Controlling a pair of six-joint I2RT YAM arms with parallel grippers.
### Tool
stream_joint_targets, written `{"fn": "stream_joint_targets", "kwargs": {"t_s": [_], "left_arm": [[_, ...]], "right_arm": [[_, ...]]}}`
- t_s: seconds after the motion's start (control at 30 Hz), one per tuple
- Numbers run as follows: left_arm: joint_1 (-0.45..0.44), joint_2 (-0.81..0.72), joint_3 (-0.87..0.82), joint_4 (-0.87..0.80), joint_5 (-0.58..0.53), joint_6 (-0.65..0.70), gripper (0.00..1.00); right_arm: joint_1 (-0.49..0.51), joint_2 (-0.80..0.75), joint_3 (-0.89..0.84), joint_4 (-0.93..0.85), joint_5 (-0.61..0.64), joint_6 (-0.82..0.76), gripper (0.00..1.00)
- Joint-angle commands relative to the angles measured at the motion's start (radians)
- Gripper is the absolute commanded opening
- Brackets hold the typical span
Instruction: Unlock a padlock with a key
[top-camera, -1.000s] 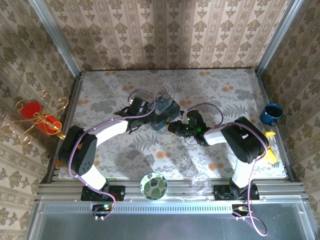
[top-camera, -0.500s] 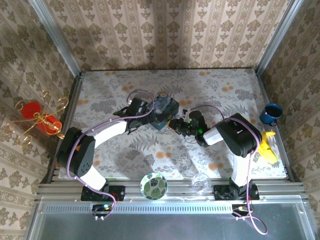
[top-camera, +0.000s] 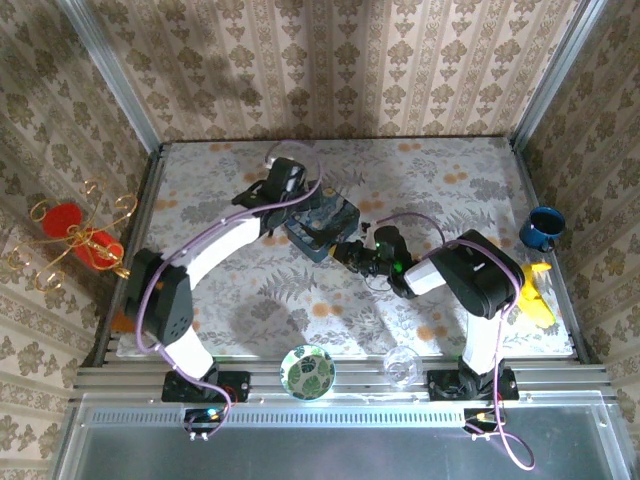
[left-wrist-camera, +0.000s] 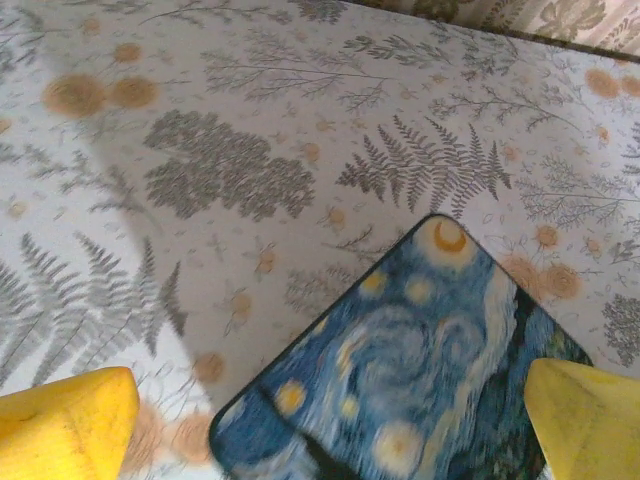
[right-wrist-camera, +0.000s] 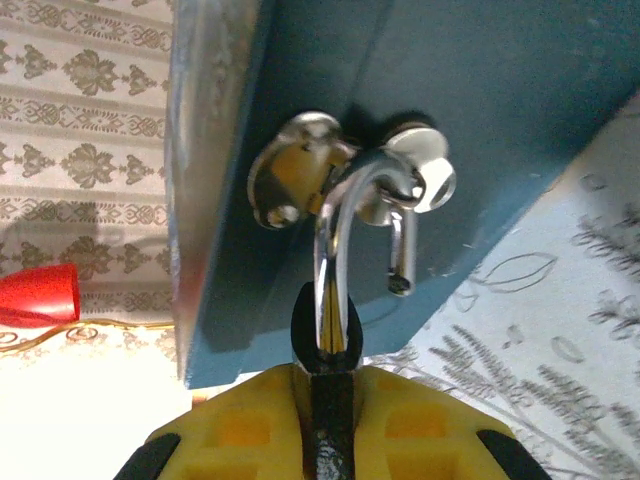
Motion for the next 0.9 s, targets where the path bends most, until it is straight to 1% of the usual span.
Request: {"fn": "stream_joint_targets", "kwargs": {"t_s": [0.0,0.17,0.27,0.33,0.4,0.47,0.53,0.73,0.87], "left_arm": [[-0.014,0.124,0.098,-0.035,-0.026,0.094,1.00],[-0.040,0.328,0.343,-0.171,-0.159,0.150,1.00],[-0.059,0.427,0.485,-0.255,-0.223,0.207,1.00],[-0.072,0.471,0.559,-0.296,-0.242,0.231,1.00],[-0.076,0.492,0.594,-0.296,-0.205,0.241,1.00],[-0.076,0.503,0.598,-0.269,-0.144,0.242,1.00],[-0.075,0.521,0.610,-0.267,-0.112,0.240,1.00],[-0.070,0.608,0.698,-0.381,-0.083,0.214,1.00],[-0.072,0.624,0.677,-0.388,-0.065,0.204,1.00]], "right_arm": [[0.013,-0.040,-0.012,-0.003,0.027,-0.012,0.00],[0.018,-0.043,-0.015,0.009,0.032,-0.002,0.00],[0.021,-0.049,-0.017,0.005,0.035,0.000,0.00],[0.026,-0.055,-0.018,0.001,0.037,-0.003,0.00],[0.034,-0.059,-0.021,-0.004,0.046,-0.003,0.00],[0.040,-0.059,-0.024,-0.004,0.053,-0.003,0.00],[0.044,-0.058,-0.026,-0.003,0.058,-0.002,0.00],[0.045,-0.039,-0.027,0.021,0.061,0.009,0.00],[0.040,-0.036,-0.030,0.027,0.066,0.008,0.00]]}}
